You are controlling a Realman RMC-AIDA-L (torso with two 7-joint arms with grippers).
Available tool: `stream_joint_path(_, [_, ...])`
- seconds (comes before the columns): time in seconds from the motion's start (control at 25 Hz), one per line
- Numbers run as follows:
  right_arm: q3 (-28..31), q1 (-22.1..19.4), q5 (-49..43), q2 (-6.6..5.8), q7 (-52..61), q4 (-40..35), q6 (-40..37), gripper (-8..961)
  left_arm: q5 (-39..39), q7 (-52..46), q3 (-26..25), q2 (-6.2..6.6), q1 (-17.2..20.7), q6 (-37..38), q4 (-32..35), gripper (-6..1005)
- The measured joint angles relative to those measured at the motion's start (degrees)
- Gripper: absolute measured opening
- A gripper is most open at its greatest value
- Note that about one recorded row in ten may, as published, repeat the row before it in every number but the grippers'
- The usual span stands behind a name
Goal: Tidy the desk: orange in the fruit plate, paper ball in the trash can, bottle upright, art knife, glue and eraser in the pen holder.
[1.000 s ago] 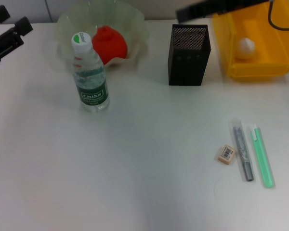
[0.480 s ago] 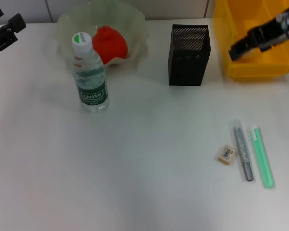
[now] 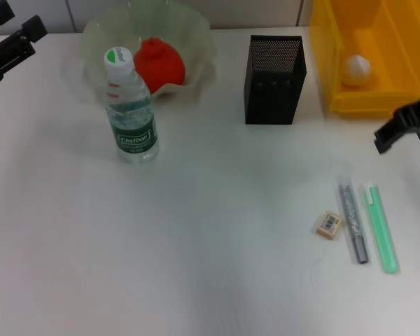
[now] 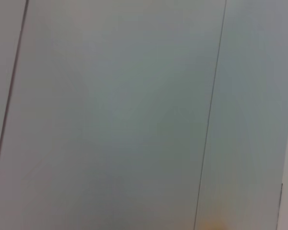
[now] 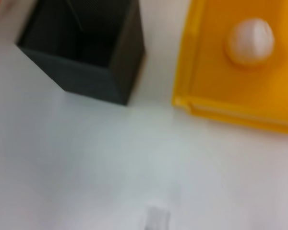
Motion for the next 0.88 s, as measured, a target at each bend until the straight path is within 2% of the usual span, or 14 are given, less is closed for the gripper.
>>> stream_joint_path(0.44, [-0.47, -1.96, 0.28, 0.12, -0.85, 6.96, 3.6, 736, 0.0, 1.47, -0.73, -0.17, -0.49, -0.01, -0.38, 714])
stream_joint_path(0.88, [-3.06, -1.03, 0.61, 0.07, -0.92, 14.58, 10.11, 734, -0.09, 2.16, -2.57, -0.33, -0.68, -0.01, -1.12, 713])
